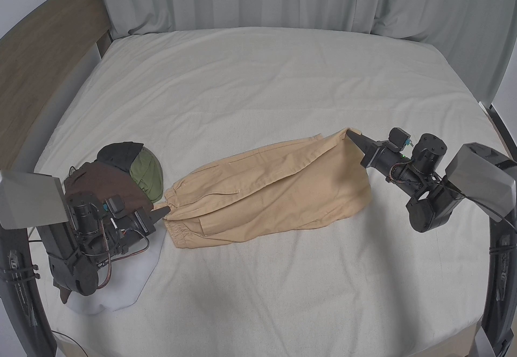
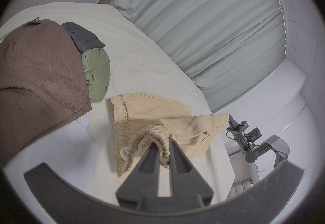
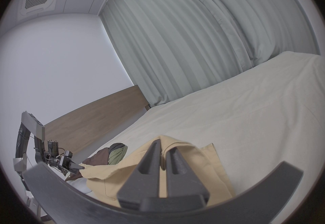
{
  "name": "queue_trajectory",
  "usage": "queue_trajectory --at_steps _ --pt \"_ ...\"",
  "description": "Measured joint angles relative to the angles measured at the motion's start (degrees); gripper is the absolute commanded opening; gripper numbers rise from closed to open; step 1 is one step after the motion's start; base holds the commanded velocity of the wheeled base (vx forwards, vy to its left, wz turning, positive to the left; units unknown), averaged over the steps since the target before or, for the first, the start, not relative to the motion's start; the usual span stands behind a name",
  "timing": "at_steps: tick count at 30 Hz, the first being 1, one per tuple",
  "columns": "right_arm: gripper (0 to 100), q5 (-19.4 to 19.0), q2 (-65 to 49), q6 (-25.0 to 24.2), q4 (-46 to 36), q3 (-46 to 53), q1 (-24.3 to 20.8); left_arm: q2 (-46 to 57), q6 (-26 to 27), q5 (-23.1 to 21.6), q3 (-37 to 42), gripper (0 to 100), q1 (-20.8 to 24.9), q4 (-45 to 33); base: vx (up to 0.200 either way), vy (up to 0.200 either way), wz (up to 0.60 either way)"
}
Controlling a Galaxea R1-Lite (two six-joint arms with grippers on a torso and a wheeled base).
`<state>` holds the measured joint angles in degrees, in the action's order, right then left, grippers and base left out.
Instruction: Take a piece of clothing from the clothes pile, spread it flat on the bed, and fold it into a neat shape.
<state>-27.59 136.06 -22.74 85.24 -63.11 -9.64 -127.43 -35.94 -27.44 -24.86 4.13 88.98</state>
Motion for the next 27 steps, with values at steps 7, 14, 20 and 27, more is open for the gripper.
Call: queue_trajectory --at_steps 7,14,20,27 --pt "0 0.41 2.86 -1.16 -3.05 -6.99 -0.11 -2.39 -0.71 2.01 -2.45 0 0.55 0.0 0.0 0.0 0.0" --pt "0 0.52 5.8 -1.21 -4.33 -11.14 -0.05 -4.85 -2.97 3.35 -5.66 0 0.82 -0.02 0.0 0.0 0.0" --pt "0 0.57 7.63 -1.18 -6.0 -13.63 -0.02 -6.62 -3.67 4.13 -7.75 0 1.07 0.0 0.0 0.0 0.0" --pt "0 0.71 8.35 -1.18 -6.96 -14.64 -0.22 -8.2 -3.69 4.43 -8.9 100 1.12 0.0 0.0 0.0 0.0"
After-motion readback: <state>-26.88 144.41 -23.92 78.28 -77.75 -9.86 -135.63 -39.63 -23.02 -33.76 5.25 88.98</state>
